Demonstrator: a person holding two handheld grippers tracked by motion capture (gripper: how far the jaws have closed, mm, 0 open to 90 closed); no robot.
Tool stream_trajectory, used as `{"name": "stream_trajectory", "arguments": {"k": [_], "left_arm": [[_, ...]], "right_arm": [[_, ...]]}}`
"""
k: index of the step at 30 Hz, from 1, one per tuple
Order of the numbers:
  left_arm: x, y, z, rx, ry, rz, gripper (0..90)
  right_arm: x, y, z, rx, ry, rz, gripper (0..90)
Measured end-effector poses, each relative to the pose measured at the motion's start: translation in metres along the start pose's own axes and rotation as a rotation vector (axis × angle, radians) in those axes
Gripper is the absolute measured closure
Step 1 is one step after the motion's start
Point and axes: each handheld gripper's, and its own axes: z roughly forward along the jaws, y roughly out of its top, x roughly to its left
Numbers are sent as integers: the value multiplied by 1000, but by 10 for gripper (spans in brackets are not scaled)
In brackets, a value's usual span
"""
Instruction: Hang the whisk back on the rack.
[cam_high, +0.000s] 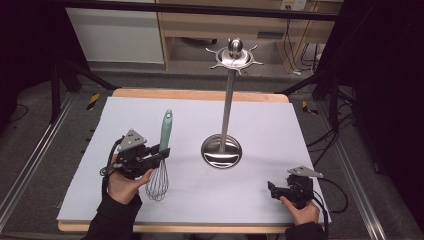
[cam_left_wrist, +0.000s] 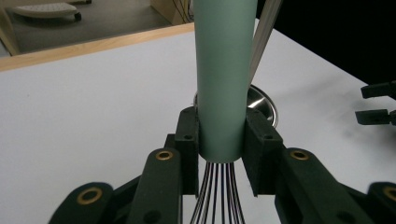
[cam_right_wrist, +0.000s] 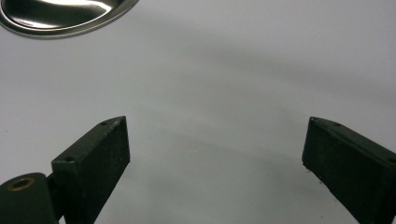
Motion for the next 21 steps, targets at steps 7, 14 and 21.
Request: {"name": "stream_trajectory", "arguments": {"k": [7,14,21], "left_arm": [[-5,10,-3,-38,-12,17,691],[-10,21,-3,-79,-25,40,691],[-19,37,2,-103,-62,56,691]], "right_arm": [[1,1,-2,-11,0,7,80],[1,1,0,-10,-2,4,80],[0,1,-1,-15,-8,0,80]]}}
